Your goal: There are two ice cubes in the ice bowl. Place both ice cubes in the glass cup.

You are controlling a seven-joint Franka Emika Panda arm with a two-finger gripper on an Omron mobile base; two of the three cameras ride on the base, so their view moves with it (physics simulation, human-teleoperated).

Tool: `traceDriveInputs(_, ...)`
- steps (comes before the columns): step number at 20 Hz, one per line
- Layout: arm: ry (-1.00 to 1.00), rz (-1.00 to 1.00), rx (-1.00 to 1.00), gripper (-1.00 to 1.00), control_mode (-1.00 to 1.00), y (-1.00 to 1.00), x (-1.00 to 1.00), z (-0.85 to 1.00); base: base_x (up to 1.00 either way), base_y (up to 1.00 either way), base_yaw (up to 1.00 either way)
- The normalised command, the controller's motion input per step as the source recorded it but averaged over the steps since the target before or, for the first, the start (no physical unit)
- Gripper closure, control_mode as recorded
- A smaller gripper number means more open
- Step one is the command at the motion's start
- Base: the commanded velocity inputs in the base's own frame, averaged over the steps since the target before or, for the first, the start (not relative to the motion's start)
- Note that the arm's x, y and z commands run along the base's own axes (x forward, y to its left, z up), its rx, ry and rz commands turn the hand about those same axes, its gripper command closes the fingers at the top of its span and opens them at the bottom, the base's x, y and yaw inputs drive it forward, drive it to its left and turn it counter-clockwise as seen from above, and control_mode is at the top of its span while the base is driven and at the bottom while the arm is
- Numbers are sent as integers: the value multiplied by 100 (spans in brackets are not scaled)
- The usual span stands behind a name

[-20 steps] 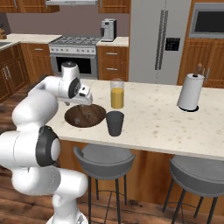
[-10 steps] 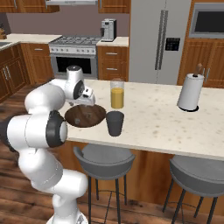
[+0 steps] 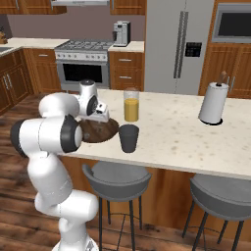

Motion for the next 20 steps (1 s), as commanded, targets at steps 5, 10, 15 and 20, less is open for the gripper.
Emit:
traceDriveInputs(5, 0, 0, -2, -100, -100, 1, 17, -45, 0, 0, 0)
traceDriveInputs(10, 0, 0, -1, -100, -100, 10, 26, -27, 0, 0, 0)
traceDriveInputs(15, 0, 0, 0, -100, -100, 13, 30, -21, 0, 0, 0)
traceDriveInputs(20, 0, 0, 0, -100, -100, 2, 33, -21, 0, 0, 0)
